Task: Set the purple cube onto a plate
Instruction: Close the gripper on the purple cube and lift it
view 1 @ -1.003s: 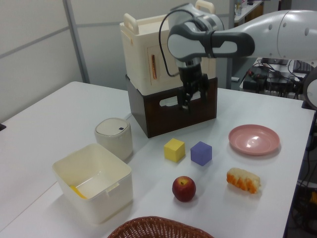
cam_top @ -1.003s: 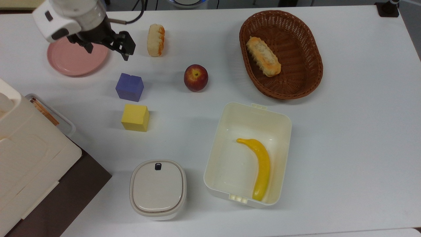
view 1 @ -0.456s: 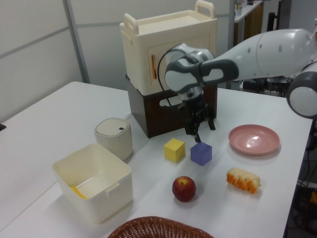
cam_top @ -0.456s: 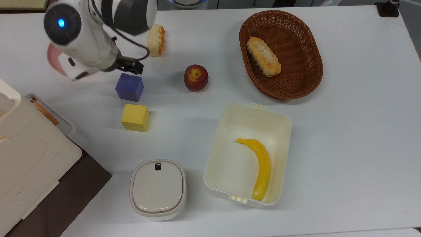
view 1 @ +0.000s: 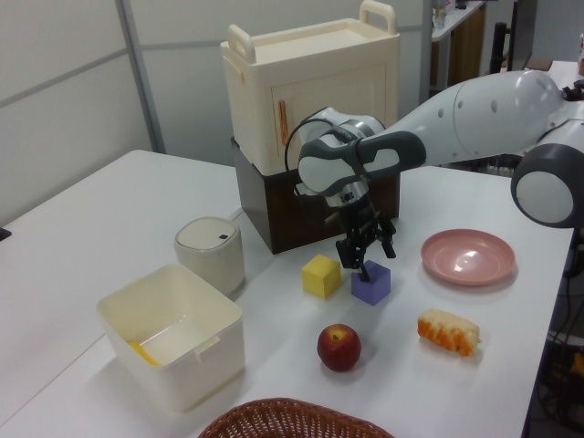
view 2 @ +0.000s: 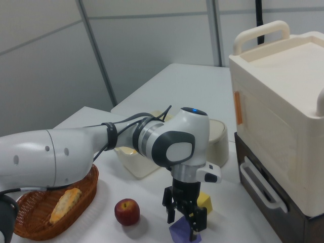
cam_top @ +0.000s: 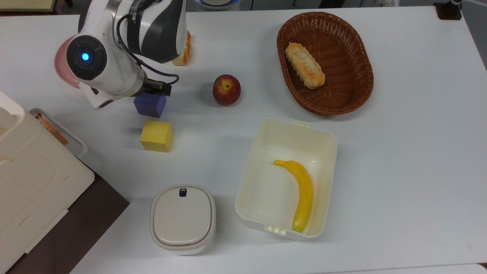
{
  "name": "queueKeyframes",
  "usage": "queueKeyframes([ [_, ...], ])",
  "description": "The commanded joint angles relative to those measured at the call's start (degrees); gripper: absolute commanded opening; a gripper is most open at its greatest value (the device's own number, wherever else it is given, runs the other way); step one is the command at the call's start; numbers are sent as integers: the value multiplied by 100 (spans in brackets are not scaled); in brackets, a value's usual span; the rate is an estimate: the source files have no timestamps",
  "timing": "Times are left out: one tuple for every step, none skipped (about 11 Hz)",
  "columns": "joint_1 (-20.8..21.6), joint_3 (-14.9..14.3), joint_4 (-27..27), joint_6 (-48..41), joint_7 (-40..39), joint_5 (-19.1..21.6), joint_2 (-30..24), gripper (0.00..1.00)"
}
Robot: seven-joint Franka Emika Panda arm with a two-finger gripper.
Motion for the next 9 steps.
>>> queueKeyframes([
  [83, 25, -161, 291, -94, -16, 22, 100],
  [118, 25, -187, 379, -120, -59, 22, 70],
  [127, 16, -188, 484, -94, -69, 22, 38],
  [127, 16, -153, 459, -120, -69, -4, 13],
  [127, 16, -135, 398, -120, -69, -82, 1],
  [118, 16, -126, 240, -138, -77, -248, 0],
  [109, 8, -83, 152, -225, -77, -398, 0],
  [83, 7, -56, 151, -252, -77, -608, 0],
  [83, -19, -56, 151, -261, -77, -819, 0],
])
